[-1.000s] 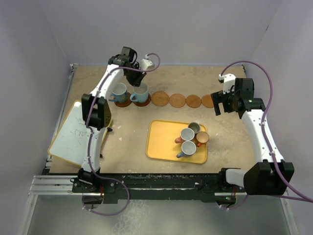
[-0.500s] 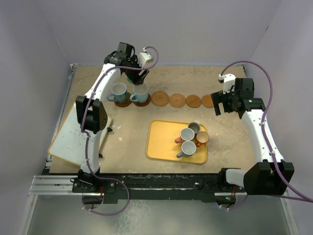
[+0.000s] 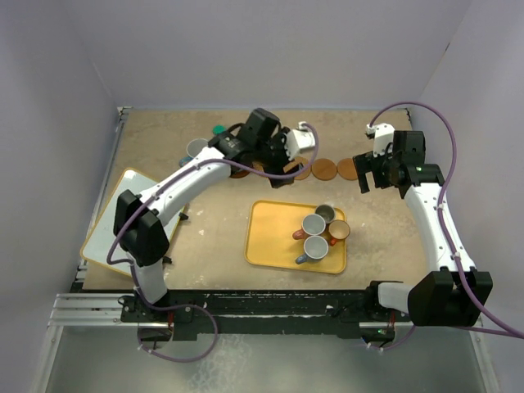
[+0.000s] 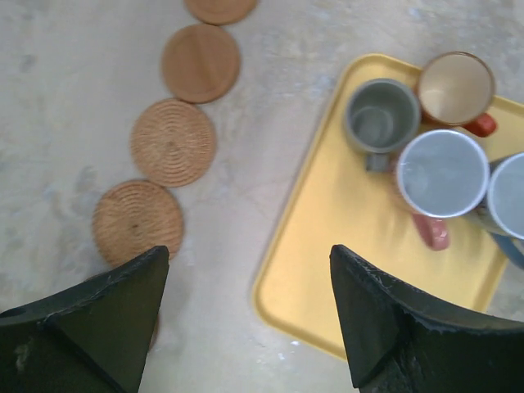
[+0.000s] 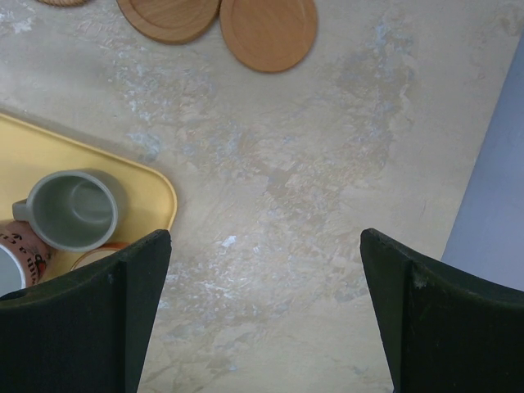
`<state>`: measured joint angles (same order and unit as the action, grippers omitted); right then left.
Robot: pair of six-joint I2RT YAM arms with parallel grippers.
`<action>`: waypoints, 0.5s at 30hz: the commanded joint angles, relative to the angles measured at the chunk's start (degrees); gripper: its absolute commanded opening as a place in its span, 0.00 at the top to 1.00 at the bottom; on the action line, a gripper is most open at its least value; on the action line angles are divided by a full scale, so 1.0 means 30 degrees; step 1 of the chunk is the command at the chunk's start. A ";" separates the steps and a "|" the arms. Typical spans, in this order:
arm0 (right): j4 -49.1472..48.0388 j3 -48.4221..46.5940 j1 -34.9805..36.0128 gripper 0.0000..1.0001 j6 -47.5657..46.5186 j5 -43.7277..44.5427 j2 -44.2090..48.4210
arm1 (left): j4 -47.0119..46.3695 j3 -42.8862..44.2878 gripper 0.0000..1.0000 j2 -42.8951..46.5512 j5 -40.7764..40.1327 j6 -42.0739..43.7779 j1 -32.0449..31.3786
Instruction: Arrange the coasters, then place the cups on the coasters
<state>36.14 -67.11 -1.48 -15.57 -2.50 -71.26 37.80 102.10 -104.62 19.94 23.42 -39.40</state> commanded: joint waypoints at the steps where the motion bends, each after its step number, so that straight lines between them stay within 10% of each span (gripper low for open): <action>1: -0.0143 -0.0102 -0.0065 0.00 0.0240 -0.0162 0.0079 | -0.1576 -0.1015 0.23 0.0475 -0.0116 -0.1543 -0.1649; 15: -0.0042 -0.0159 -0.0123 0.00 0.0218 -0.0293 0.0349 | -0.1580 -0.0281 0.28 -0.3206 -0.0664 -0.1127 -0.5227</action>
<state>36.16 -67.11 -1.56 -15.57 -2.52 -71.26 34.02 98.72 -112.01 18.28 20.10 -54.15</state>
